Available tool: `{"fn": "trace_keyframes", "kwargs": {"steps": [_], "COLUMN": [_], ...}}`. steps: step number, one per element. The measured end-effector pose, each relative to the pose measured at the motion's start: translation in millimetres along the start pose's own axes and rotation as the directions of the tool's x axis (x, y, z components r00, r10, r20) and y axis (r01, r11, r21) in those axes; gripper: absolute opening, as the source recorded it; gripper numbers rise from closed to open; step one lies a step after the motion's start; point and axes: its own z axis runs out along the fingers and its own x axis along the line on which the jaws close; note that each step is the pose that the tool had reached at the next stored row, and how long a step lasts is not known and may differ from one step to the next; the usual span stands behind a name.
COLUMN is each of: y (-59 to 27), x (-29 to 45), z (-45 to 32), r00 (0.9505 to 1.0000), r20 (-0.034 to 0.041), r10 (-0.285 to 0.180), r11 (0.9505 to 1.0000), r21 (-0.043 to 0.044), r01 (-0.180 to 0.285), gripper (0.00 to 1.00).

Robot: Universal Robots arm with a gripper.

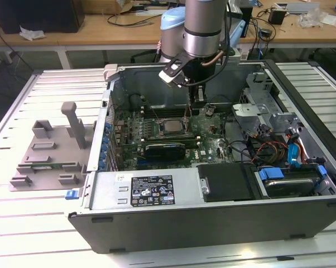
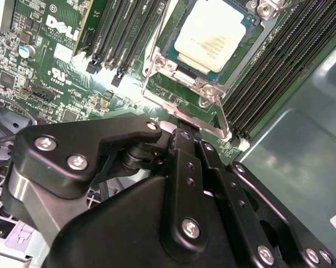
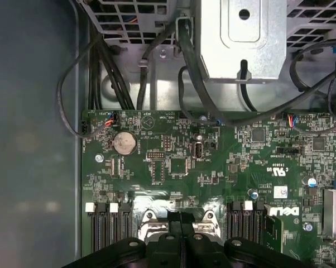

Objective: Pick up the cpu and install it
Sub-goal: 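Close the cpu cover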

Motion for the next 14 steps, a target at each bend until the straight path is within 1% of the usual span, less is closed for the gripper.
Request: {"fn": "trace_keyframes", "kwargs": {"steps": [7, 14], "y": [-3.6, -5.3], "x": [0.1, 0.1], "z": [1.6, 4.5], "r00": [1.0000, 1.0000], "r20": [0.0000, 0.0000], "r10": [0.000, 0.000], "r11": [1.0000, 1.0000], "r21": [0.0000, -0.0001], "r01": [0.000, 0.000], "gripper": [0.11, 0.11]}}
